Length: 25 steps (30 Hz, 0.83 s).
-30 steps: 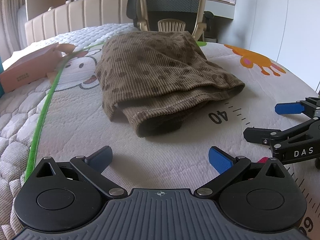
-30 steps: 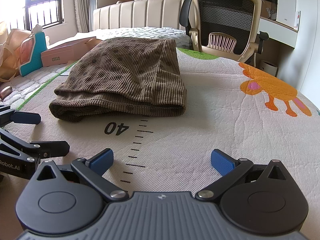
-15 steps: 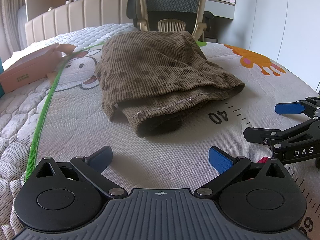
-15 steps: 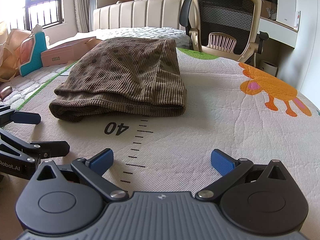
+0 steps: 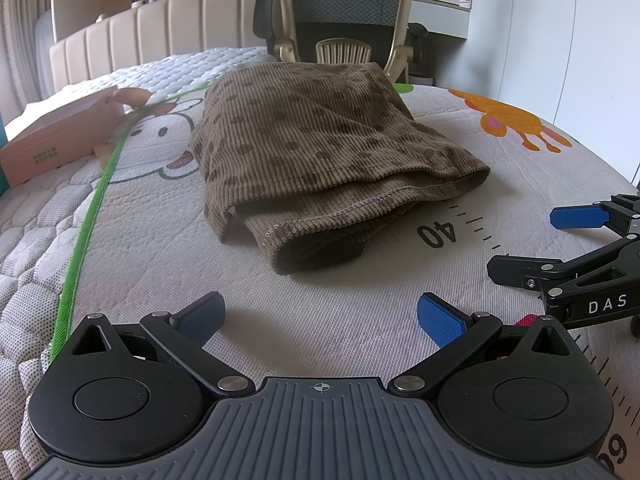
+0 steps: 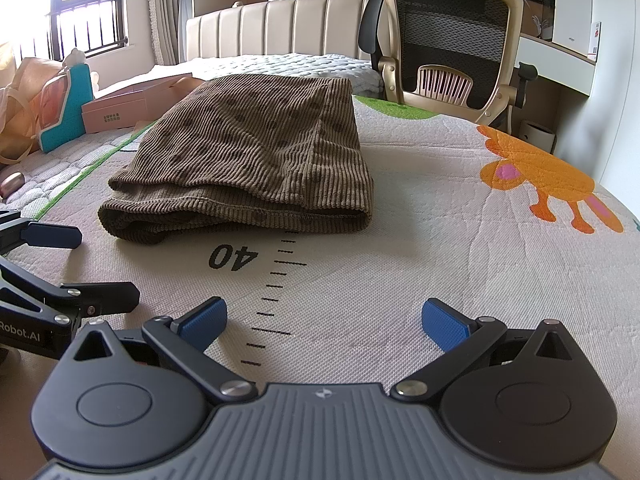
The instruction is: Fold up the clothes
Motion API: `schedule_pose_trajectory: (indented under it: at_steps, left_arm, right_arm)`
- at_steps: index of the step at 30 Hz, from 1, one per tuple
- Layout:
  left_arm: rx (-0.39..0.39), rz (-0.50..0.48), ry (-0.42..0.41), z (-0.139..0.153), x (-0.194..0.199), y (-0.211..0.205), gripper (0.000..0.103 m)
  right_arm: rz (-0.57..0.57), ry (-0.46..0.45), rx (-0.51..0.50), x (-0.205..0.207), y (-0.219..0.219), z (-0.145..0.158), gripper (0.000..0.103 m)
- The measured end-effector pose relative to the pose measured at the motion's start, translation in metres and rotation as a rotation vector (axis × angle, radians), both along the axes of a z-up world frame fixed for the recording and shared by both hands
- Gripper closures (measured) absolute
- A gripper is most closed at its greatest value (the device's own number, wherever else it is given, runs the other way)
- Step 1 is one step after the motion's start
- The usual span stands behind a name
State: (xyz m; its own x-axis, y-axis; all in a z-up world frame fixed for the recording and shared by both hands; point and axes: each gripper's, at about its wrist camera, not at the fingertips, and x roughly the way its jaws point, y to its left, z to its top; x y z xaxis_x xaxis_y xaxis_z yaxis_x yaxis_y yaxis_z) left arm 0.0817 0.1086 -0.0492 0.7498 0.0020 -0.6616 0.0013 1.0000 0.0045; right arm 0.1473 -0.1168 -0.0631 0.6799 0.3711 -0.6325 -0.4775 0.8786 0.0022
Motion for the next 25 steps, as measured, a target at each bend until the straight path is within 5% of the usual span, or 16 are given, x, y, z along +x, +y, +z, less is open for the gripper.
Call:
schedule_pose_trajectory:
  at_steps: [25]
  left_arm:
    - [-0.007,0.001,-0.004,0.0005,0.0001,0.0003,0.0]
  right_arm:
    - [-0.001,0.0,-0.002,-0.0002,0.0002,0.0,0.0]
